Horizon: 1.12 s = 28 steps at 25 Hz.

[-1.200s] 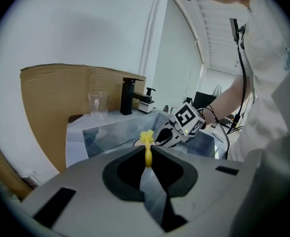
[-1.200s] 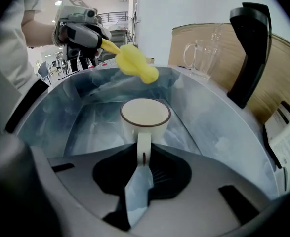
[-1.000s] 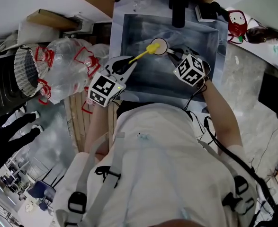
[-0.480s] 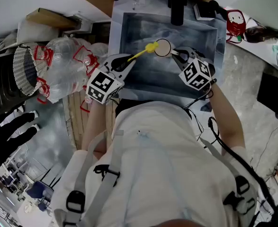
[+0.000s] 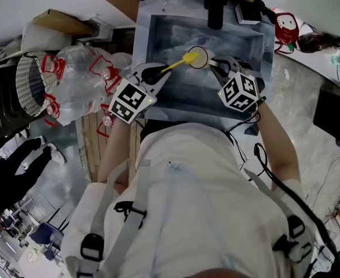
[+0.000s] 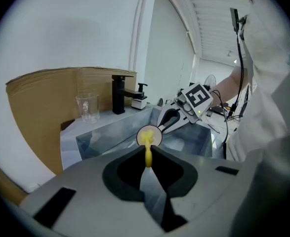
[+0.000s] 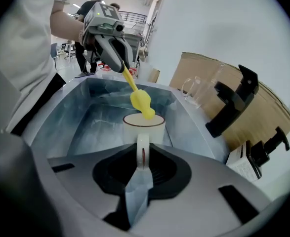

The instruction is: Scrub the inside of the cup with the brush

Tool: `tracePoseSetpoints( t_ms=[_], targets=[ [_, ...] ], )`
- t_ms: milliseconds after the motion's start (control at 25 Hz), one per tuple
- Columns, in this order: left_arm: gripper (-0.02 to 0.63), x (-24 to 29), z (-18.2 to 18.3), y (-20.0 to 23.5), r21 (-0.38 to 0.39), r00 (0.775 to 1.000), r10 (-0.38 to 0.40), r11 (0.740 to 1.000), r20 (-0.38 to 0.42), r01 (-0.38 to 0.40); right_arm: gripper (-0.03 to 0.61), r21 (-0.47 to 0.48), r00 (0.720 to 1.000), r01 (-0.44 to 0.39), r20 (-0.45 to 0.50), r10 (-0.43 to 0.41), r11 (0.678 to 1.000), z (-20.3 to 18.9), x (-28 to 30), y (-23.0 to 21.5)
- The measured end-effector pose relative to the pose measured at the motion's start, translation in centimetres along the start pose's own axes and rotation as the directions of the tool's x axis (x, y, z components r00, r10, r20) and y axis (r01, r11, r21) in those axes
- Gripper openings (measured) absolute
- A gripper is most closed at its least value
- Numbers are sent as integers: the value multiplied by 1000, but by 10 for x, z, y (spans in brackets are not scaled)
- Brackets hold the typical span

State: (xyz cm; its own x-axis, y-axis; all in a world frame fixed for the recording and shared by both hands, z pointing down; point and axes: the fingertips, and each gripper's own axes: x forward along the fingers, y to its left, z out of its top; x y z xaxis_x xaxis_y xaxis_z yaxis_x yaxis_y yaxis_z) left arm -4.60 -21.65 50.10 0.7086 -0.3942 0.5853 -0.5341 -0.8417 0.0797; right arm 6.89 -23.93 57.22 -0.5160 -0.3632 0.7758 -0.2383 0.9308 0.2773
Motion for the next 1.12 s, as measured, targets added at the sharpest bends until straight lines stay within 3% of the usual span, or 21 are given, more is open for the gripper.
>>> tracePoseSetpoints(
  t_ms=[200, 400, 560, 800, 960, 1120],
  targets=[
    [40, 8, 5, -11, 161, 991, -26, 986, -128, 46, 64, -23, 1000, 11, -3, -11, 1000, 5, -4, 1],
    [40, 17, 5, -20, 312, 969, -34, 943, -245, 112, 64, -34, 999, 29, 14, -29, 999, 12, -12, 1],
    [40, 23, 9, -28, 377, 951, -42, 912, -308, 162, 64, -43, 999, 41, 29, -40, 998, 16, -20, 4],
    [40, 22, 19, -38, 398, 931, -93, 886, -353, 239, 65, -43, 998, 42, 39, -41, 998, 18, -24, 8],
    [40, 24, 33, -35, 391, 947, -100, 893, -305, 220, 65, -61, 998, 45, 46, -42, 997, 21, -26, 9],
    [40, 25, 42, -23, 388, 961, -58, 907, -272, 165, 64, -79, 997, 48, 66, -43, 996, 30, -30, 11]
  ],
)
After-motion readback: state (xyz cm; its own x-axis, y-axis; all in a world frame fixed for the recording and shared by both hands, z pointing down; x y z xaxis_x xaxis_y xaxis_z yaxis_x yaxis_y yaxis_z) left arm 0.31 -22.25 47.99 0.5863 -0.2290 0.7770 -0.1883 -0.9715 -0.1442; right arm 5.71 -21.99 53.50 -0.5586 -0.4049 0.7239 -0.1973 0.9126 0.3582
